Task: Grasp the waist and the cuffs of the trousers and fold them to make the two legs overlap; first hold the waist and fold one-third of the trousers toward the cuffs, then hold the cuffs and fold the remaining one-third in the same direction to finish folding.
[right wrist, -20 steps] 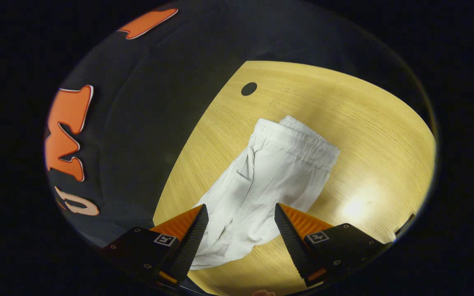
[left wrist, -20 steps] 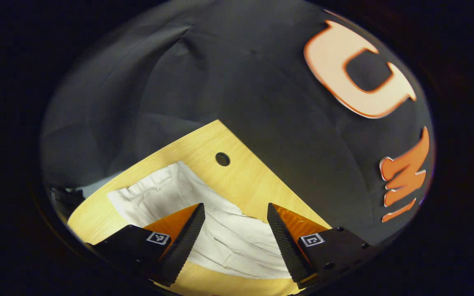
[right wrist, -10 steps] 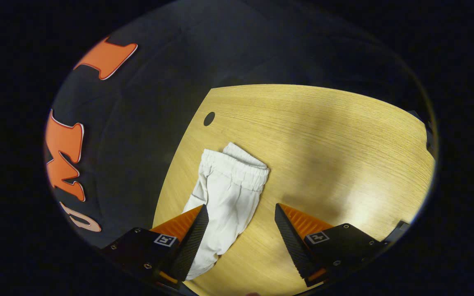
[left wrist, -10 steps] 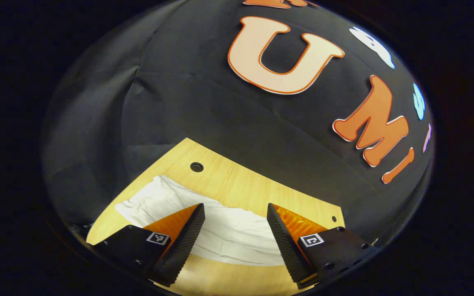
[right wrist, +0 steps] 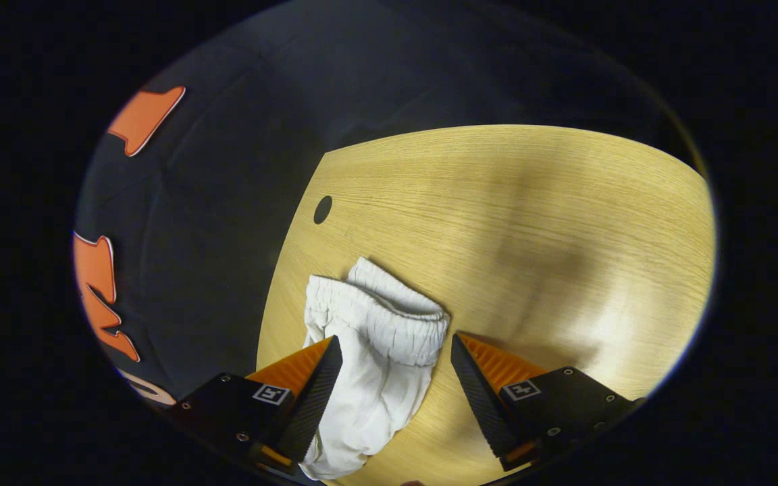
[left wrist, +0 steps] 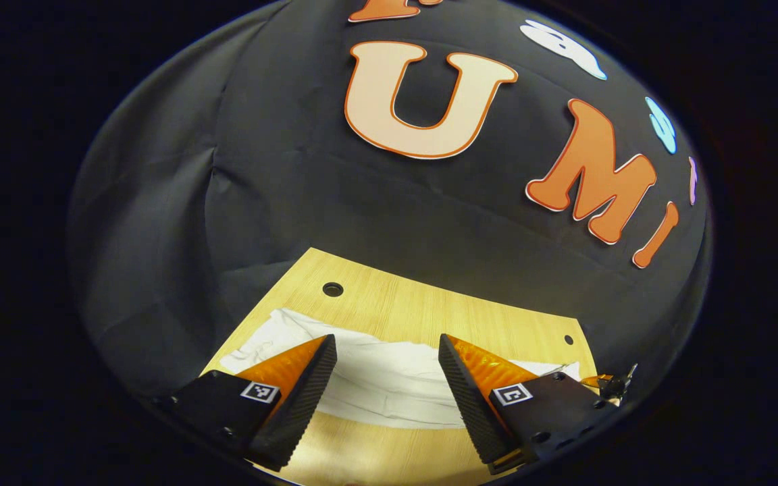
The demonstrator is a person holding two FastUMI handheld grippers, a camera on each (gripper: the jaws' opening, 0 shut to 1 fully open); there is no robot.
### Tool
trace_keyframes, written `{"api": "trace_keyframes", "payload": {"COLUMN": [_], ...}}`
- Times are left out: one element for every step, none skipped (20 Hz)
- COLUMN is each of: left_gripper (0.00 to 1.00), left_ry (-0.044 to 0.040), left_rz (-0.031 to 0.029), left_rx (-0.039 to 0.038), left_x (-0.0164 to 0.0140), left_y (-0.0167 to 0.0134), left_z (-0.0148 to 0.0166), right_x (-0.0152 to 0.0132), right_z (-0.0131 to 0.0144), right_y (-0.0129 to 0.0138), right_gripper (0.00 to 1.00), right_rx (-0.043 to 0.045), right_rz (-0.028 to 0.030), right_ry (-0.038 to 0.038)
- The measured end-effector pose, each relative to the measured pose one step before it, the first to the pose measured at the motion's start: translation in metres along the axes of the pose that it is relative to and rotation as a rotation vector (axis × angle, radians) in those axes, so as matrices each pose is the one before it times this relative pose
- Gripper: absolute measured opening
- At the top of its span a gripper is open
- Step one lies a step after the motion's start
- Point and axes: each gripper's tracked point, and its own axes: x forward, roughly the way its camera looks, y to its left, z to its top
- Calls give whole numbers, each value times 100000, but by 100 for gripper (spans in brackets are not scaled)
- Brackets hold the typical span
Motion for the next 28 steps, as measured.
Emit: {"api": "trace_keyframes", "payload": {"left_gripper": [95, 99, 99, 99, 95, 99, 95, 95, 99, 100, 99, 99, 99, 99, 99, 99, 99, 99, 99, 99, 99, 99, 100, 100, 100, 99, 99, 99], "left_ry": [-104, -243, -478, -255, -556, -374, -413, -617, -755, -909, -779, -872, -879, -602, -738, -900, -900, -1058, -1001, -441, -264, 131, 21, 24, 225, 148, -524, -429], "left_rz": [30, -60, -437, -728, -584, -514, -3, 72, 39, -170, 308, 829, 946, 542, 1116, 793, 691, 110, -1004, -814, -79, -155, -294, -402, -630, -527, -160, -446], "left_rx": [433, 671, 657, 534, 694, 1098, 930, 503, -154, -345, 162, 999, 1073, 683, -120, -513, -589, -555, -780, -782, -671, -519, -383, -343, -200, 479, 912, 606], "left_x": [106, -62, -42, -138, -128, -201, -174, 10, -169, -212, -242, -245, -330, -515, -684, -741, -636, -502, -427, -460, -191, -33, -54, 153, 32, -51, 224, 216], "left_y": [65, -44, -127, -103, -77, -69, -118, -88, -40, -120, 51, 141, 132, 253, 400, 521, 410, 469, 156, 130, 484, 562, 508, 352, 301, 686, 848, 839], "left_z": [31, 8, 153, -97, 78, 17, 146, 31, 117, 158, 180, -115, 34, -149, -20, -56, 46, -99, 198, -37, 128, -167, 137, -15, 103, 155, 367, 159], "right_x": [123, 240, 43, 77, -95, -99, -115, 688, -92, 77, -30, -180, -406, -383, -465, -344, -207, 583, 122, 46, 82, 129, -213, -222, -389, -107, 139, 157], "right_z": [221, -40, 119, 74, 87, 115, 212, -260, -9, 20, 49, 158, 226, 509, 592, 569, 252, -571, -17, -44, -58, 8, 185, 7, 149, 443, -132, -113], "right_y": [33, 99, -426, -591, -642, -465, -321, -325, -88, -105, 164, 281, 311, 318, 232, 366, 38, -172, 80, 51, -29, -72, 187, 375, 483, -548, -83, 12], "right_gripper": [98, 98, 96, 87, 71, 65, 57, 36, 28, 14, 10, 5, 4, 4, 3, 3, 3, 3, 3, 3, 3, 3, 3, 3, 3, 3, 3, 3], "right_rx": [-261, -499, -857, -945, -815, 1, -51, -377, -1391, -1485, -1313, -2973, -4299, -4924, -4535, -3596, -2091, -1491, -1365, -1610, -2242, -2926, -3565, -3734, -3967, -4146, -4125, -3536], "right_rz": [241, -573, -1081, -701, -814, -1135, -1147, -446, 197, -655, -729, -519, 162, 1327, 1517, 2706, 2507, 2445, 2524, 2183, 1648, 1350, 1356, 782, 731, 565, 380, 714], "right_ry": [-464, -499, -588, -852, -916, -337, -241, -480, -1297, -1463, -1139, -1330, -1247, -1387, -1582, -1438, -966, -353, -464, -712, -709, -1133, -1246, -916, -564, -713, -668, -405]}}
